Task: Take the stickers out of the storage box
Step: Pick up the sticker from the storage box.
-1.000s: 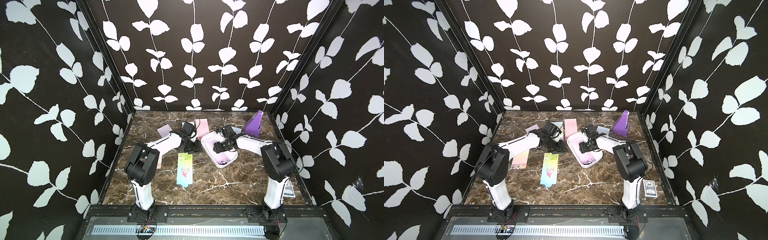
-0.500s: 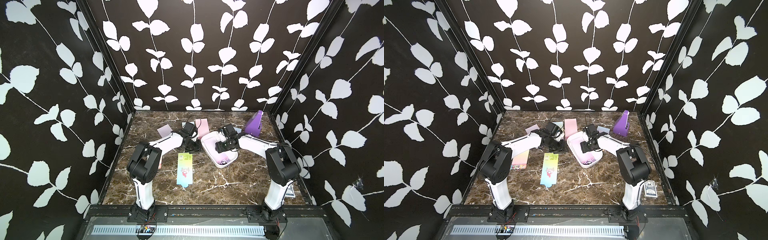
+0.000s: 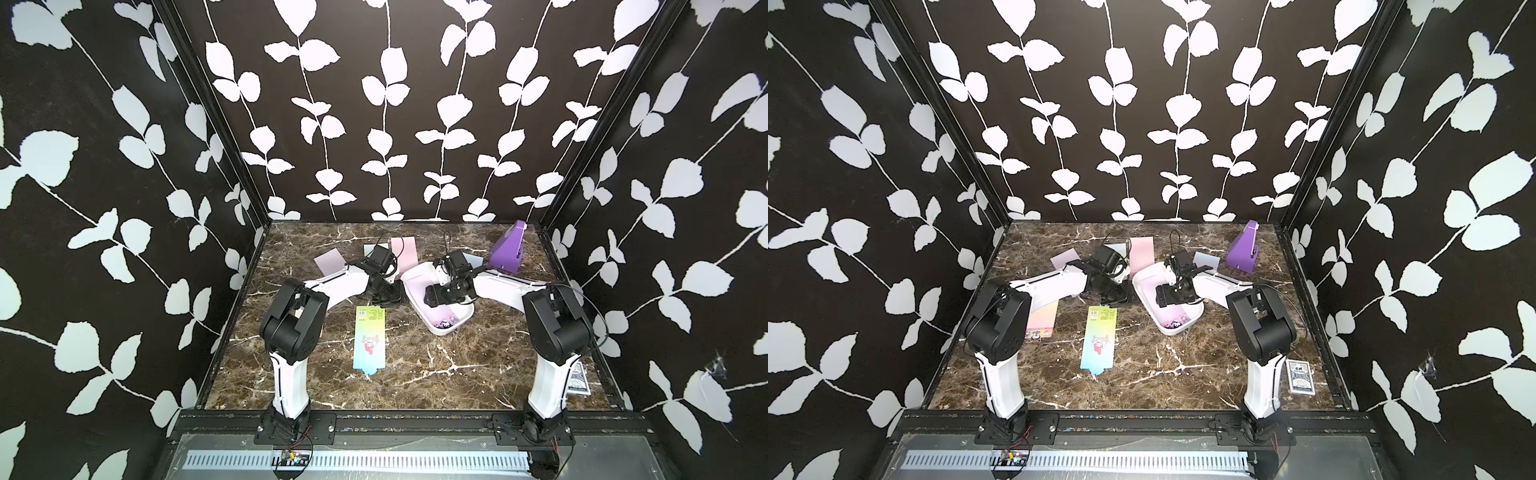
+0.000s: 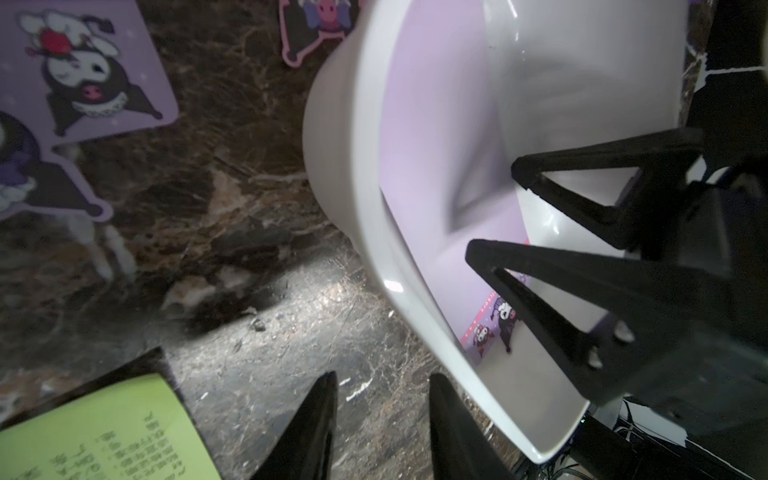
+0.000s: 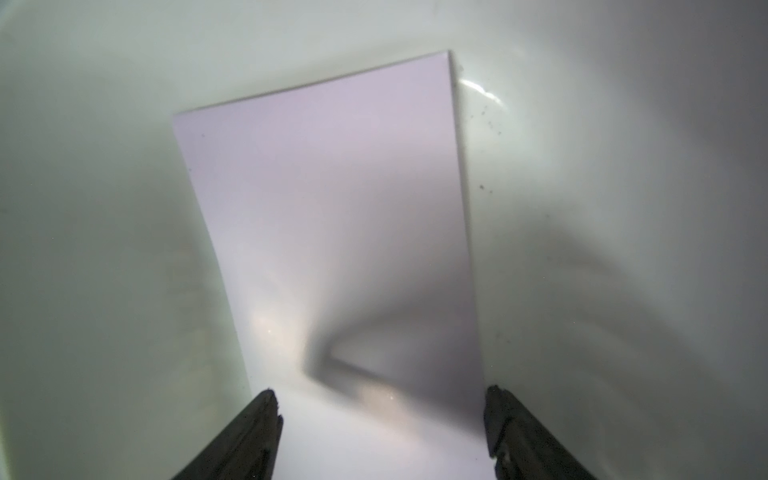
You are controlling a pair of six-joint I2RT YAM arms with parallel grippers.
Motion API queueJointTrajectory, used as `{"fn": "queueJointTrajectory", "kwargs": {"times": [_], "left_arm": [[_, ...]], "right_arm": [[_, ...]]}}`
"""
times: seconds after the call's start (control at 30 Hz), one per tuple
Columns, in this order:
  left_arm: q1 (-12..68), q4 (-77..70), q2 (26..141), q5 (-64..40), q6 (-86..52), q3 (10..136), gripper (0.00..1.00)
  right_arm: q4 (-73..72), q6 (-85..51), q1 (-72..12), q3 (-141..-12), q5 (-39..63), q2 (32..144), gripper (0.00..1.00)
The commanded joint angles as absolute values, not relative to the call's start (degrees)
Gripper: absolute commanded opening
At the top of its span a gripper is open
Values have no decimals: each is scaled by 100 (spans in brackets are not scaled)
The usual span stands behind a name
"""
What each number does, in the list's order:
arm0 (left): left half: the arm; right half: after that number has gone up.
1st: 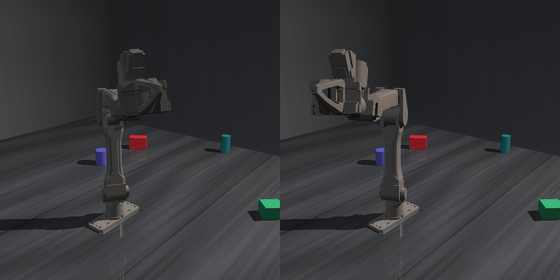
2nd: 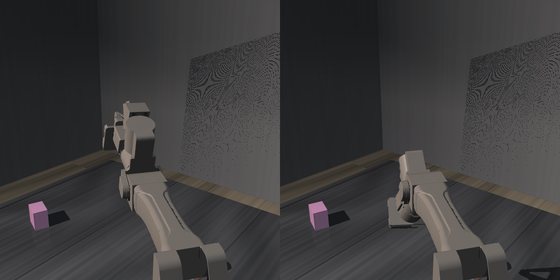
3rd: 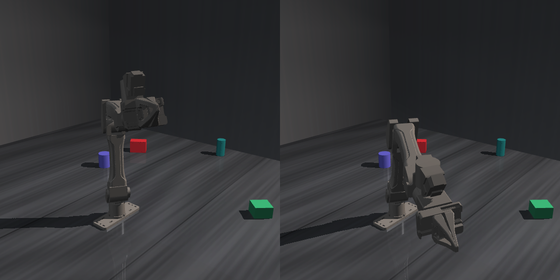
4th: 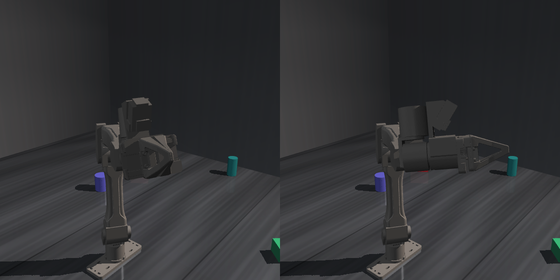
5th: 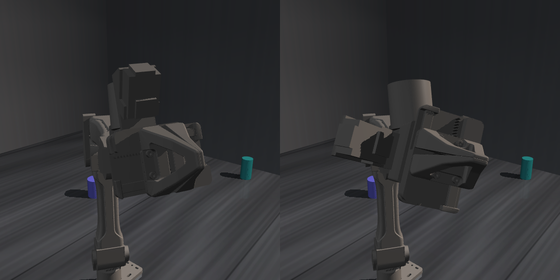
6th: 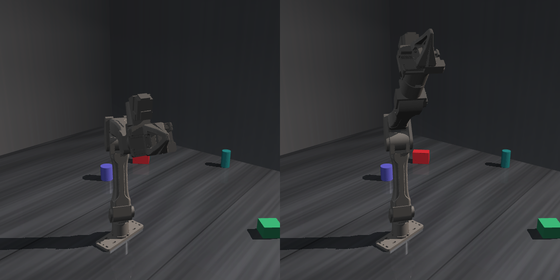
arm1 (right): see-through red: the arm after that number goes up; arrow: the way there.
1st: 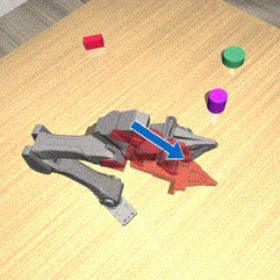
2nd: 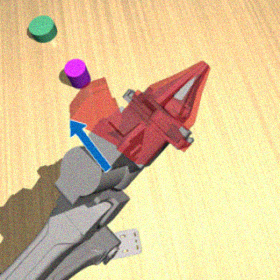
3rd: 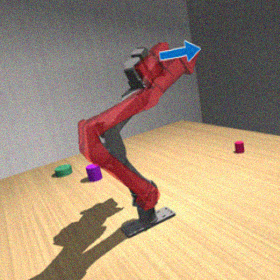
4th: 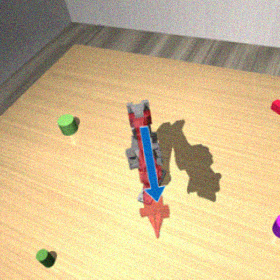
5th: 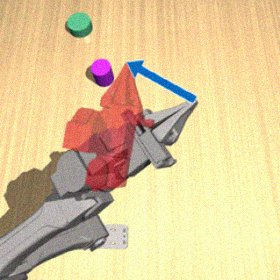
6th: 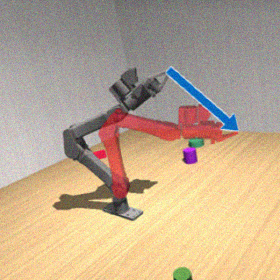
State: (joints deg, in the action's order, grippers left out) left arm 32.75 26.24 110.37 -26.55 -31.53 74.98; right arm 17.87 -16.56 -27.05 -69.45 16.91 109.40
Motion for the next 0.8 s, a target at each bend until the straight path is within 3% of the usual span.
{"fn": "queueJointTrajectory", "kwargs": {"times": [0.0,0.33,0.77], "left_arm": [[3309,2544,11111,-2698,-3138,7638,40],[3309,2434,11209,-2759,-3156,7567,40],[3133,2749,10098,-2279,-3058,7640,40]], "right_arm": [[1471,-2029,-2761,-6744,2595,11283,78],[855,-2463,-2736,-6682,3499,11627,78],[912,-2396,-2691,-6635,3410,11540,78]]}}
